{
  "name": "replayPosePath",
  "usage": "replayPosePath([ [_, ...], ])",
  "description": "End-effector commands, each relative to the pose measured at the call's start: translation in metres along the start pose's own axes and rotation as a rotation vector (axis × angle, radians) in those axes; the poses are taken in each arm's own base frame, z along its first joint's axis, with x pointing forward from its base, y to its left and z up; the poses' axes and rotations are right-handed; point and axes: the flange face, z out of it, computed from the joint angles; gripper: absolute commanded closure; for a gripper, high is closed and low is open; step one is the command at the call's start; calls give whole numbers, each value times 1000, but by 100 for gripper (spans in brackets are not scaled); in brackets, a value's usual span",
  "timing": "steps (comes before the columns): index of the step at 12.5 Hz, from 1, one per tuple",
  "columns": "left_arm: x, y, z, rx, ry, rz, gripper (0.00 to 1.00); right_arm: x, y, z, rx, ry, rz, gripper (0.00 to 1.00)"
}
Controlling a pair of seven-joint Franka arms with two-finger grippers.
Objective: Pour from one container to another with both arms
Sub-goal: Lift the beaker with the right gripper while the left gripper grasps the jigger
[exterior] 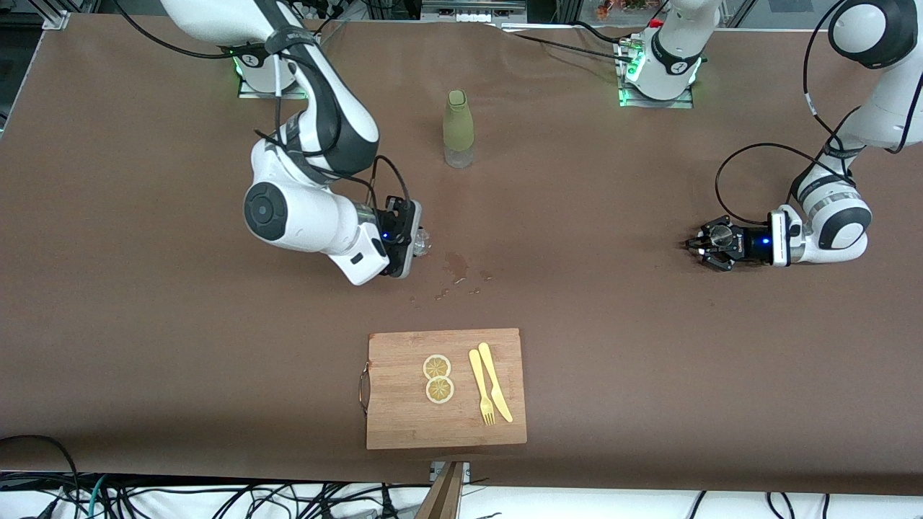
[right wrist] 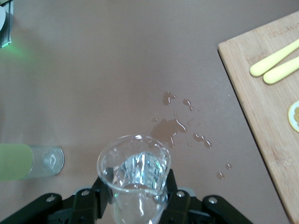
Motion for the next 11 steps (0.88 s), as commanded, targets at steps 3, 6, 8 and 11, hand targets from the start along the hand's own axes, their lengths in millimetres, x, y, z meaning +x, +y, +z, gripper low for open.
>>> replayPosePath([
  [3,28,-2,12,15,1,-11,100,20,-11,-5,-34,-6,16,80],
  [6,36,-6,24,7,21,-25,100,21,-11,-5,-55,-29,35,80],
  [8,45,-8,36,-1,36,-31,100,21,-10,-3,-53,-32,36,80],
  [11,56,-15,80,-7,59,-40,100,22,-10,-7,-59,-25,36,80],
])
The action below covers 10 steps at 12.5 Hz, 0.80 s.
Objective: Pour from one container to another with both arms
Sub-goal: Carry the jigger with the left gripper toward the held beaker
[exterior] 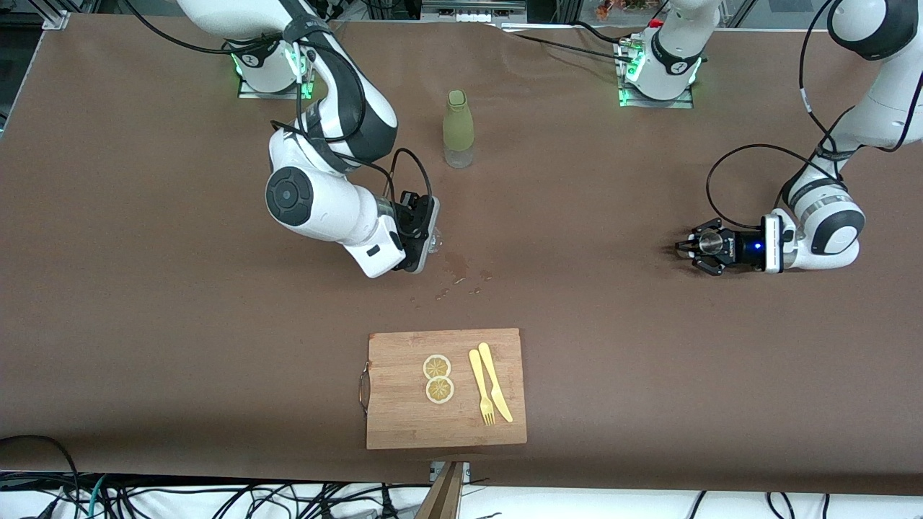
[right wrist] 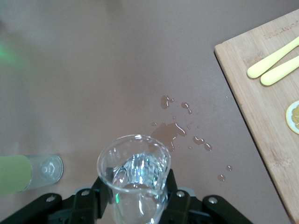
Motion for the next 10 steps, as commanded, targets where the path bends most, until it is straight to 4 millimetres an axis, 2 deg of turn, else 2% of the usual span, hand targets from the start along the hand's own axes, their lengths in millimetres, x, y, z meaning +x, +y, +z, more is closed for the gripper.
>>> replayPosePath([
  [1,18,1,39,24,-13,-17,100,8,0,-7,-23,-1,3,80],
  [7,29,-7,158,52,-6,-36,100,4,3,-8,-25,-5,8,80],
  [10,28,-7,220,72,0,-42,100,3,3,-8,-25,-12,9,80],
])
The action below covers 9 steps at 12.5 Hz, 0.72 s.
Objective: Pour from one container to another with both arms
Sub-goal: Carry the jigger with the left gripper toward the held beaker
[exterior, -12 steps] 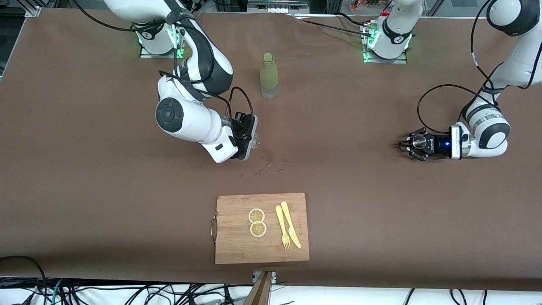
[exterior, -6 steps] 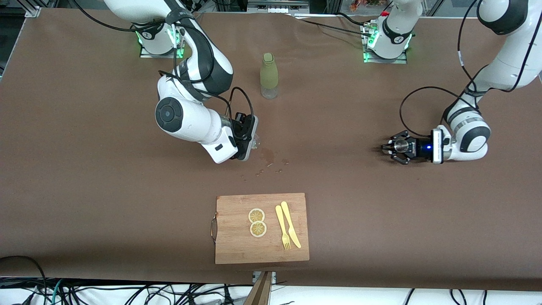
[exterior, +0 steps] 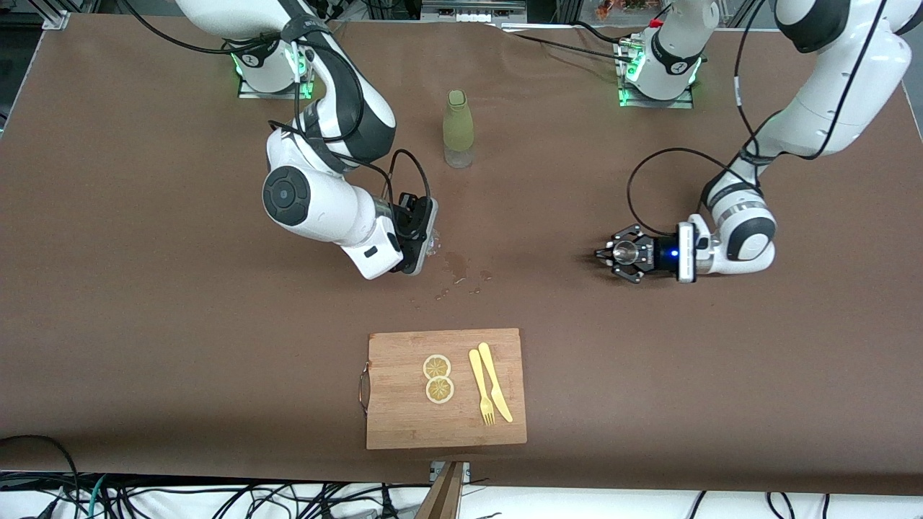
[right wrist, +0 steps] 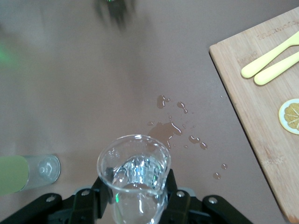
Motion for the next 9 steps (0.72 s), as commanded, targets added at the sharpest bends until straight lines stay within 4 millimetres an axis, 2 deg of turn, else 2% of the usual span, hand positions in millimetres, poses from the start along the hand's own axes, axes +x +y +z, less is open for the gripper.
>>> replayPosePath([
  [1,6,11,50,38,-25,34,100,4,0,-5,-13,-11,4,80],
  [4,6,21,119,61,0,24,100,4,-1,-4,-25,-31,15,80],
  [9,4,37,195,133,33,122,100,9,-9,2,-39,-64,32,80],
])
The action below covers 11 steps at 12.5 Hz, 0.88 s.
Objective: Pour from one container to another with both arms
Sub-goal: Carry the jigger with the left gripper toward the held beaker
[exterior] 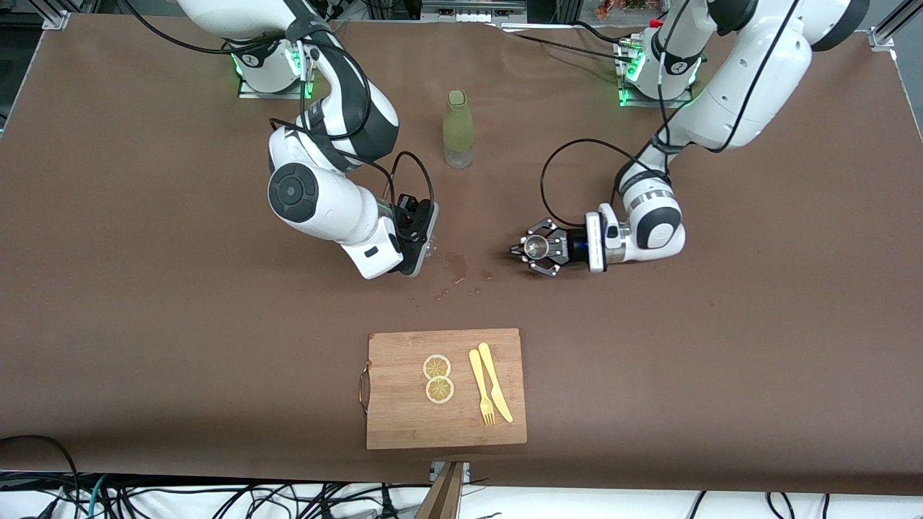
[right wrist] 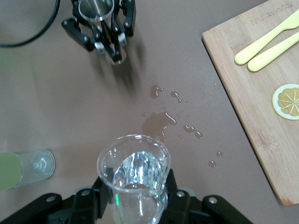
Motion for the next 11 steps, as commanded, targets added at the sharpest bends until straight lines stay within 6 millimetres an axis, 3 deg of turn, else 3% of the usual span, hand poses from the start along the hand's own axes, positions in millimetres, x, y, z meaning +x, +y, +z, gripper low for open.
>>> replayPosePath([
  [1,3,13,26,57,-9,104,100,10,-11,1,-3,-21,3,80],
  [8,-8,41,79,172,0,132,100,35,-50,25,-25,-112,47,80],
  [11,-13,46,89,210,15,131,100,47,-60,37,-56,-139,53,80],
])
